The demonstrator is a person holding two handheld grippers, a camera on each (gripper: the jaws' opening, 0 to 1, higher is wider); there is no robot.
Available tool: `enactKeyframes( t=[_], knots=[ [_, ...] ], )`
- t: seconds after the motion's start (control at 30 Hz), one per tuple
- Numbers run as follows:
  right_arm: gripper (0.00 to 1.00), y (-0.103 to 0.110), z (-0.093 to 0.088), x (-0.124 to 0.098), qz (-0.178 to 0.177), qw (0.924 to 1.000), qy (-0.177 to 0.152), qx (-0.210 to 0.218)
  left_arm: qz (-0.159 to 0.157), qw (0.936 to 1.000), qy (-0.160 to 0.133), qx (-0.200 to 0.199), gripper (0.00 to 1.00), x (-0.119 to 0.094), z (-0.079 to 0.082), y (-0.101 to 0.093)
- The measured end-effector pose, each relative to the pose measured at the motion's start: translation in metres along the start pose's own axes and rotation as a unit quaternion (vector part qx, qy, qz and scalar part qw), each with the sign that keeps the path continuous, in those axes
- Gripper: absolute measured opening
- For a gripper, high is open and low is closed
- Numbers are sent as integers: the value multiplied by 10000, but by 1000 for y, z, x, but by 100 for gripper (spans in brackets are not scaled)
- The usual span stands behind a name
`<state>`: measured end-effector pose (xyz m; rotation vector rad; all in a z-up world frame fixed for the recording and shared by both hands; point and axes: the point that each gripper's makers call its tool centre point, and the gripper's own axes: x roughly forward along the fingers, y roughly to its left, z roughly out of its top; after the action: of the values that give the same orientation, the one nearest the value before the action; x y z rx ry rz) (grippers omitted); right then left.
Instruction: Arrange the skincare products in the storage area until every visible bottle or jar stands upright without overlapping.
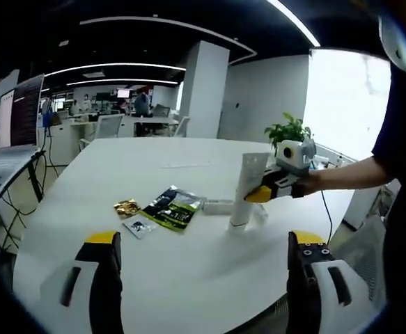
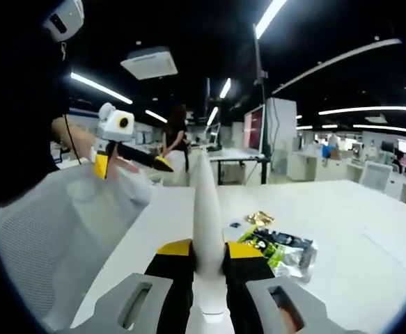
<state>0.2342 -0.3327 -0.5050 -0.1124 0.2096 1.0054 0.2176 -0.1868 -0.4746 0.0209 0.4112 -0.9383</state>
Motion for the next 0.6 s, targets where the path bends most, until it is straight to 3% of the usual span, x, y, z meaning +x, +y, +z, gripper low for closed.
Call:
enactKeyframes(
  t=[0.6],
  knots=[
    [10, -5, -4, -3, -147, 9996, 126, 227, -139, 9998, 98, -134, 90, 5, -6, -5]
  ],
)
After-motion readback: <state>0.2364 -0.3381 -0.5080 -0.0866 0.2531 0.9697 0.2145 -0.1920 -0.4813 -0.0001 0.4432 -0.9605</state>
